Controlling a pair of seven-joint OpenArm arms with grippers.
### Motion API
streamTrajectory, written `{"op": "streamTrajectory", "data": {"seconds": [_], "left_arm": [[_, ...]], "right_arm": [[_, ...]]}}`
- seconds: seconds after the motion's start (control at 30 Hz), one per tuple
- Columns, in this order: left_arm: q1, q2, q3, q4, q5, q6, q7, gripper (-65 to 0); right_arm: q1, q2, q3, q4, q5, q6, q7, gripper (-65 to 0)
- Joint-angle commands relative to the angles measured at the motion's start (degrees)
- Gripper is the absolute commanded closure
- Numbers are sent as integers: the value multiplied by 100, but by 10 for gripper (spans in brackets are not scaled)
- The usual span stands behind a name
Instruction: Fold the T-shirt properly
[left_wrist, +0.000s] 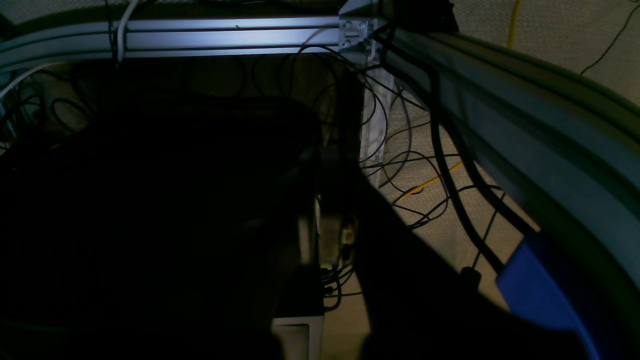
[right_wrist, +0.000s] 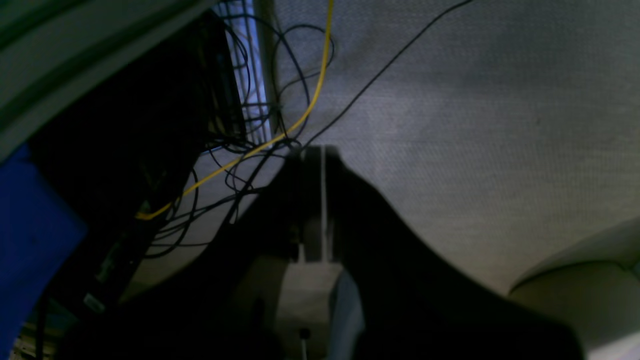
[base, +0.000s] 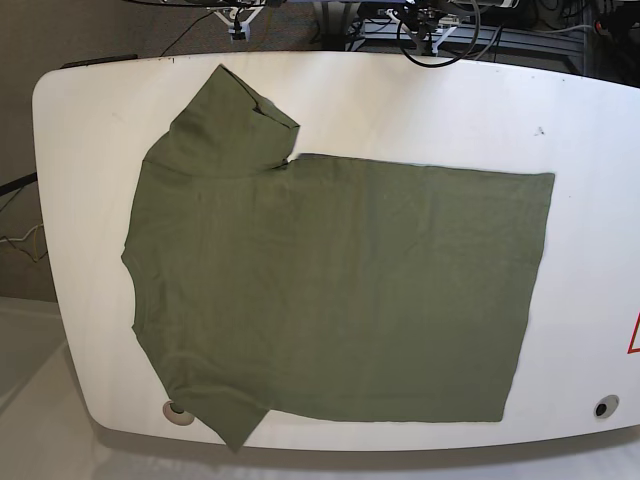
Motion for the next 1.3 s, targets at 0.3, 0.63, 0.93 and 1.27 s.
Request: {"op": "streamTrajectory", "data": {"seconds": [0.3, 0.63, 0.93, 1.27], "left_arm": [[83, -28, 32, 1, -10, -12, -118, 0], [257, -30, 35, 23, -36, -9, -313, 0], [365, -17, 41, 231, -37, 14, -252, 0], [237, -23, 41, 89, -44, -7, -181, 0]], "right_arm": [[-146, 28, 11, 31, 67, -6, 71, -3], [-134, 50, 0, 41, 162, 47, 237, -1], [-175, 71, 12, 43, 90, 22, 130, 0], [-144, 51, 20, 43, 82, 16, 142, 0]]}}
